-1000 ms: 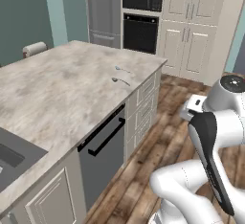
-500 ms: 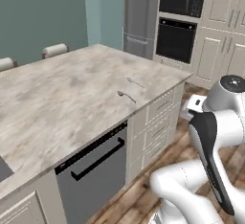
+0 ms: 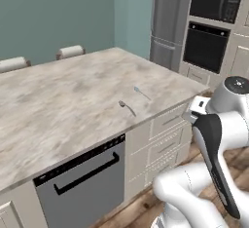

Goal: Organize the utensils by type. Pick up the wooden spoons from the counter and place them in the open cabinet. Then pick up the metallic utensils from the counter and place them in the open drawer.

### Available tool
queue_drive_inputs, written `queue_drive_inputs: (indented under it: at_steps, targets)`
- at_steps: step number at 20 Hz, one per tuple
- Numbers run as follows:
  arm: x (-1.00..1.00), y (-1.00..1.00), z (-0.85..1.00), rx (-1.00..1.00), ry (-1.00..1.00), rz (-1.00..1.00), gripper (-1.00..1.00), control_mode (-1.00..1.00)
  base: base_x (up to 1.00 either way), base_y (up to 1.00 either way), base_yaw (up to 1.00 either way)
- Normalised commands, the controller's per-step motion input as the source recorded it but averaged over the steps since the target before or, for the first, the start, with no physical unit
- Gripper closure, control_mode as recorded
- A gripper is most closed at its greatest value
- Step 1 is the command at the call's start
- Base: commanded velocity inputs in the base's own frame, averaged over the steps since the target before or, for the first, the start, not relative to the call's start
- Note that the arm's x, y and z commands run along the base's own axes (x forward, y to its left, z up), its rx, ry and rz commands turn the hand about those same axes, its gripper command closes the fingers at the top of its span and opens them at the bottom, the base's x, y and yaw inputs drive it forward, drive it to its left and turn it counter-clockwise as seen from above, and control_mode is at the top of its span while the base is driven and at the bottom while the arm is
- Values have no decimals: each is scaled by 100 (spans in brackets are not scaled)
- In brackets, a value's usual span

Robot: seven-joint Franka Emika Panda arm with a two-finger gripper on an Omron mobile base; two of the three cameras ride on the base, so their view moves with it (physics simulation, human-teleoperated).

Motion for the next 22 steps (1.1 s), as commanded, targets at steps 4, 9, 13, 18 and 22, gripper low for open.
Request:
queue_drive_inputs:
  at_steps: [4, 9, 13, 18, 22]
  targets:
    - [0, 0, 0, 0, 0, 0, -100, 100, 51, -23, 26]
    - [0, 0, 0, 0, 0, 0, -100, 100, 54, -17, 27]
    - [0, 0, 0, 0, 0, 0, -100, 100, 59, -17, 28]
    - [0, 0, 0, 0, 0, 0, -100, 100, 61, -22, 28]
    - [0, 0, 0, 0, 0, 0, -100, 100, 57, -27, 27]
